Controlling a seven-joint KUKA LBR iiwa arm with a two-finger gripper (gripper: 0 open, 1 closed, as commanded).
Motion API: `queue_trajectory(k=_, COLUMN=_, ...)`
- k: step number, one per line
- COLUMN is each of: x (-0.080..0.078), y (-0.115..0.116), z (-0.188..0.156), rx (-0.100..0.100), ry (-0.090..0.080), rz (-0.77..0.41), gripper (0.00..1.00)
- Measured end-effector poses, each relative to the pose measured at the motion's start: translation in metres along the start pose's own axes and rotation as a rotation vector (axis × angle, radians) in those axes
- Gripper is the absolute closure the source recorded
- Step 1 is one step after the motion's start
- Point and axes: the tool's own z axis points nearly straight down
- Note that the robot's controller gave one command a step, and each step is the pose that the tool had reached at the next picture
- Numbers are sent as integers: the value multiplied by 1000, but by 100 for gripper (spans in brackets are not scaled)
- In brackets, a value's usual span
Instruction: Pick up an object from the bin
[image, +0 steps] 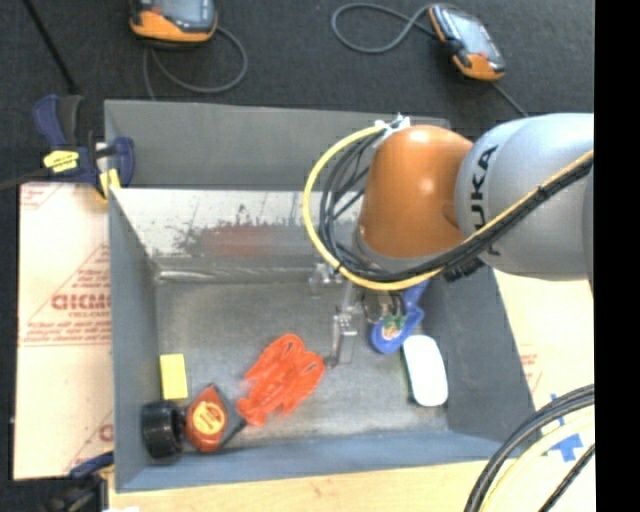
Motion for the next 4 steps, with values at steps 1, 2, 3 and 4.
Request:
queue_trajectory(k=1, x=-1, y=0, z=-5, rx=-1, ry=-8, rz=1, gripper=0)
queue_trajectory(k=2, x=14, y=11, z=34, rx=3, ry=-14, rz=-250, gripper=0)
queue_trajectory(k=3, x=30, y=28, z=45, rx=2, ry=-2, rz=-582, gripper=0)
queue_trajectory(k=4, x=23, y=33, z=67, rx=4, ry=-8, rz=-653, gripper=0)
